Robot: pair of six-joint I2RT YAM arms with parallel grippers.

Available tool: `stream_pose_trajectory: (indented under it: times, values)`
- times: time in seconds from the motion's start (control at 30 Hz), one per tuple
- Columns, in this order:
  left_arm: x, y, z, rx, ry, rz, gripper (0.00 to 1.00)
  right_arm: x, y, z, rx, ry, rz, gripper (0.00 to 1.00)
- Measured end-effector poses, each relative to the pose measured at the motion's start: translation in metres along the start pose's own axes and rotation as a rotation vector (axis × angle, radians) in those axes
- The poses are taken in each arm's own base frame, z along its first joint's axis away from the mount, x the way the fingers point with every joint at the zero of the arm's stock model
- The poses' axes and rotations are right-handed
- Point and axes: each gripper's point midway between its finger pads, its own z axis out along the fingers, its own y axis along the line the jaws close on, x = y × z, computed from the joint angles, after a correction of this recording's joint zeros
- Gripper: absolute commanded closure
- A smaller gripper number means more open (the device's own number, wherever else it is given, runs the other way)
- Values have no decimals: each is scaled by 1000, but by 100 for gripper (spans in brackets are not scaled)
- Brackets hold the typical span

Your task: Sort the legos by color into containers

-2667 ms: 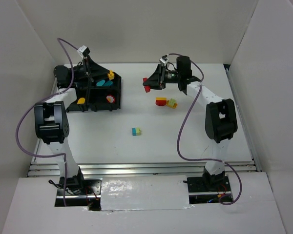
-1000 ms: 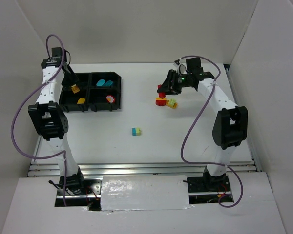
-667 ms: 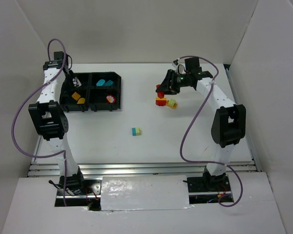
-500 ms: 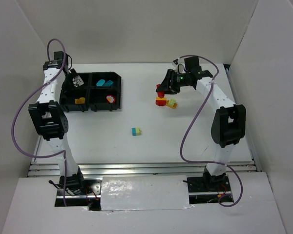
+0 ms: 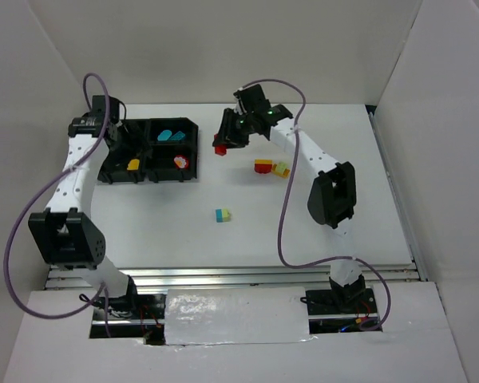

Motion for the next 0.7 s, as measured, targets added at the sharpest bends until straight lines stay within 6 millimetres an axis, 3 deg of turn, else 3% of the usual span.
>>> stream_pose_trajectory:
  times: [0.1, 0.3, 0.5, 0.7]
  values:
    - [36, -13, -24, 85, 6, 43, 0, 17, 12, 27, 38, 3, 94, 100]
    - [65, 0, -46, 143, -16, 26, 1, 30, 48, 70, 30, -67, 217, 100]
    - [63, -2, -81, 227, -117, 17, 1, 37, 75, 103, -40, -120, 279, 99]
    - [59, -2, -100, 265, -181, 21, 0, 43, 78, 142, -101, -133, 326, 89]
